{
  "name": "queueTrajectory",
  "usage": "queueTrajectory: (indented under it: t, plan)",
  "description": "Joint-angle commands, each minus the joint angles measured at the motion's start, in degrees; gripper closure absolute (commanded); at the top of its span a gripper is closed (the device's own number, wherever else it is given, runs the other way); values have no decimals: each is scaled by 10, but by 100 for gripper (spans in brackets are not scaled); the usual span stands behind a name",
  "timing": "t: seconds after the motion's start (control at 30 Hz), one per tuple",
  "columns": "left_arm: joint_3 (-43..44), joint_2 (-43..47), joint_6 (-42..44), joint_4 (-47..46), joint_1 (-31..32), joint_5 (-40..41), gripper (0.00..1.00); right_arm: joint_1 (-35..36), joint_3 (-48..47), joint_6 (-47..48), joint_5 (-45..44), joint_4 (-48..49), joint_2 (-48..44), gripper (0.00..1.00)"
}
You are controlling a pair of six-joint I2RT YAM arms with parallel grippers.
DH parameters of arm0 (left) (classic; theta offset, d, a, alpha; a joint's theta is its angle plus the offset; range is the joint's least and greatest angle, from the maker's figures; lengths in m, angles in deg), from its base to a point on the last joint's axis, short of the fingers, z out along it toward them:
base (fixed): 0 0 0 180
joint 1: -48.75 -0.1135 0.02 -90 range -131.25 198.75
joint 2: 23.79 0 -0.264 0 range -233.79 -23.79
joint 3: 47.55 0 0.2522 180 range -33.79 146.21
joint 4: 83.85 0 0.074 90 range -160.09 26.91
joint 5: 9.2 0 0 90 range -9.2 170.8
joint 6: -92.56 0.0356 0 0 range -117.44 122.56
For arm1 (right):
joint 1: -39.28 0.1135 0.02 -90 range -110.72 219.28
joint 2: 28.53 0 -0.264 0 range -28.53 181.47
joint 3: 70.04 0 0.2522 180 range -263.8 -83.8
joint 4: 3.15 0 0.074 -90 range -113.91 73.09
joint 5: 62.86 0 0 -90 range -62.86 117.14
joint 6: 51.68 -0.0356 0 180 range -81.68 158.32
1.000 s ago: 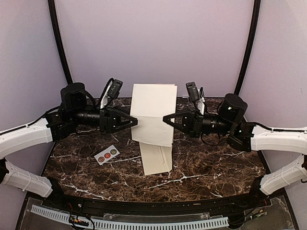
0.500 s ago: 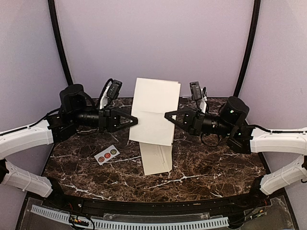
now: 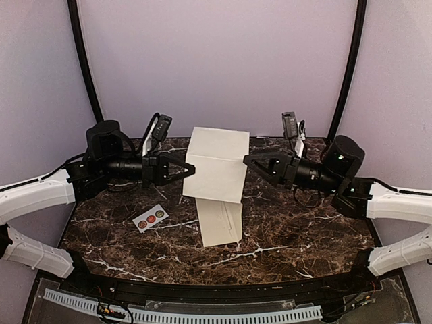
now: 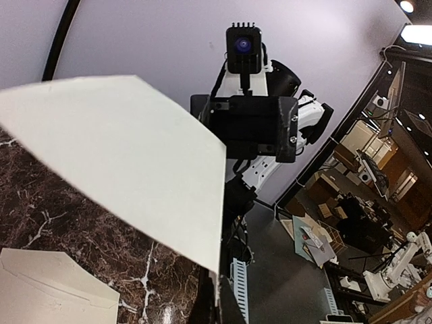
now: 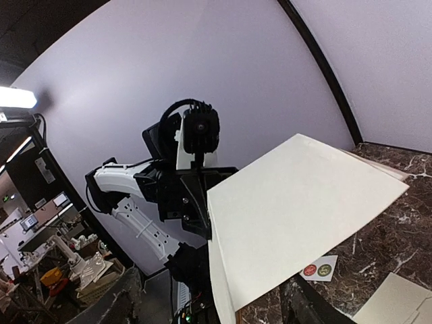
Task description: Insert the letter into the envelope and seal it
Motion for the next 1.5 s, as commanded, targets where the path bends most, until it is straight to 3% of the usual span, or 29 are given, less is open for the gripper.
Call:
queueTrajectory:
  t: [0.0, 0.1, 0.3, 0.37, 0.53, 0.77, 0.93, 1.47]
  plan:
    - [-1, 16, 39, 62, 3, 23, 100, -4, 3, 47, -75, -80, -69, 26]
    - [3, 14, 54, 91, 3, 19, 100, -5, -14, 88, -99, -146, -97, 19]
    - [6, 13, 69, 123, 3, -10, 100, -5, -88, 164, -74, -274, -83, 14]
    - [11, 12, 72, 132, 3, -19, 100, -2, -116, 184, -51, -311, -62, 16]
    - [19, 1, 78, 154, 4, -41, 100, 22, -191, 230, -18, -414, 20, 36]
    - [27, -7, 88, 180, 8, -58, 100, 50, -237, 263, 10, -460, 86, 44]
    - [29, -13, 87, 182, 11, -65, 100, 58, -242, 262, 31, -456, 109, 54]
    - [40, -26, 98, 189, 23, -82, 100, 61, -242, 263, 56, -440, 130, 60]
